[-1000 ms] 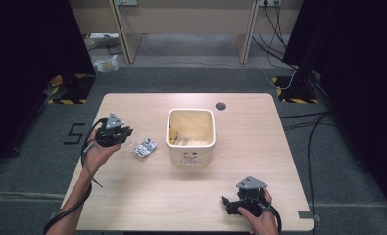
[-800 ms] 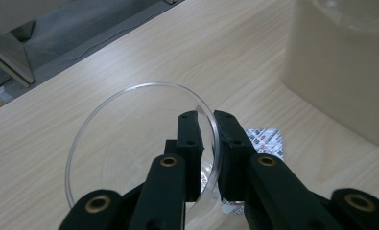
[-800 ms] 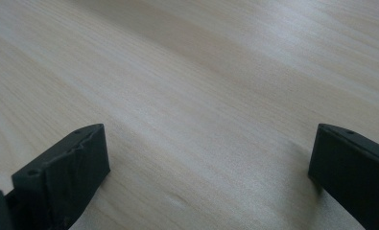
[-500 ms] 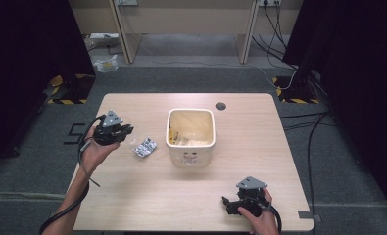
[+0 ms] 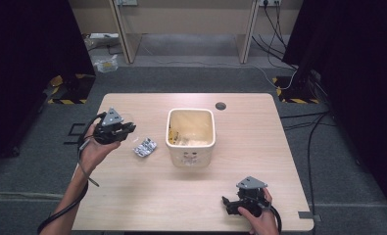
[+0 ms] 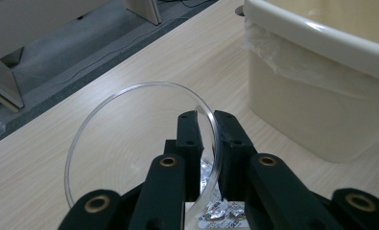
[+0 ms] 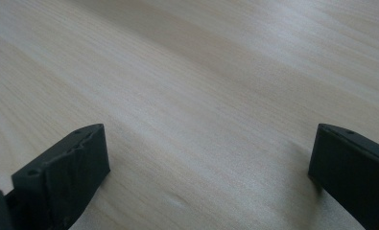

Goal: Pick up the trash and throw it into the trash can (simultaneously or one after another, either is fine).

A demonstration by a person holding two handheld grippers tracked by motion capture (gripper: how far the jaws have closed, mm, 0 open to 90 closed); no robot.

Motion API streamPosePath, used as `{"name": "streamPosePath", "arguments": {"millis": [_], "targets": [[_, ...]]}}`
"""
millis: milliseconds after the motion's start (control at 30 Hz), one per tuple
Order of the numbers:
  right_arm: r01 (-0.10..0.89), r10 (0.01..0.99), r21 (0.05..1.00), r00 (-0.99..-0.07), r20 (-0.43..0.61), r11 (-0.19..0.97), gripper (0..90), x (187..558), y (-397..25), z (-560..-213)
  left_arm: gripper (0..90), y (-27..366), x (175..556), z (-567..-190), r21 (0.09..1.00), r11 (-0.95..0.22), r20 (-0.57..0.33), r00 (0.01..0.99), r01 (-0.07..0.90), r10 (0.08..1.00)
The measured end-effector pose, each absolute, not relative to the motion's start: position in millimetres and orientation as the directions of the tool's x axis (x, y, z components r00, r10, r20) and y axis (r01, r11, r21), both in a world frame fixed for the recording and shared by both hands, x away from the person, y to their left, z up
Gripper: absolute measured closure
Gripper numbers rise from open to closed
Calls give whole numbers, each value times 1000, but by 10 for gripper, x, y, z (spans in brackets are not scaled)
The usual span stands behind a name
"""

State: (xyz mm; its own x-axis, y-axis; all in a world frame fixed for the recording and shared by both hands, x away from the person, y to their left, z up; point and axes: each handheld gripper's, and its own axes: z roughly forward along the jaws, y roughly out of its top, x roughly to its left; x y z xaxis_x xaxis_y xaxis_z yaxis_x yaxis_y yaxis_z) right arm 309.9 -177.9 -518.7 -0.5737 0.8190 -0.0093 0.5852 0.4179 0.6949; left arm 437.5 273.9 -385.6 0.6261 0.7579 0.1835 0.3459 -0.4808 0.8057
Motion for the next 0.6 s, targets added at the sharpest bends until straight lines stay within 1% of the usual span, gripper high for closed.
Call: {"name": "streamPosePath", "arguments": {"millis": [33, 100, 233, 600], "targets": [[586, 819, 695, -573, -9, 417, 3, 3099, -1779, -5187, 810, 2729, 4361, -3849, 807, -470, 165, 627, 358, 761], [586, 819, 695, -573, -9, 418, 3, 3099, -1779, -5186, 810, 2719, 4354, -3815, 809, -484, 187, 634, 334, 751], [585, 819, 695, -574, -10, 418, 3, 3099, -1779, -5187, 810, 2682, 4310, -3756, 814, -478, 183, 637, 329, 749], [584, 820, 697, -573, -9, 416, 3, 3100, -1778, -5189, 810, 2593, 4201, -3547, 828, -493, 224, 648, 267, 728]]}}
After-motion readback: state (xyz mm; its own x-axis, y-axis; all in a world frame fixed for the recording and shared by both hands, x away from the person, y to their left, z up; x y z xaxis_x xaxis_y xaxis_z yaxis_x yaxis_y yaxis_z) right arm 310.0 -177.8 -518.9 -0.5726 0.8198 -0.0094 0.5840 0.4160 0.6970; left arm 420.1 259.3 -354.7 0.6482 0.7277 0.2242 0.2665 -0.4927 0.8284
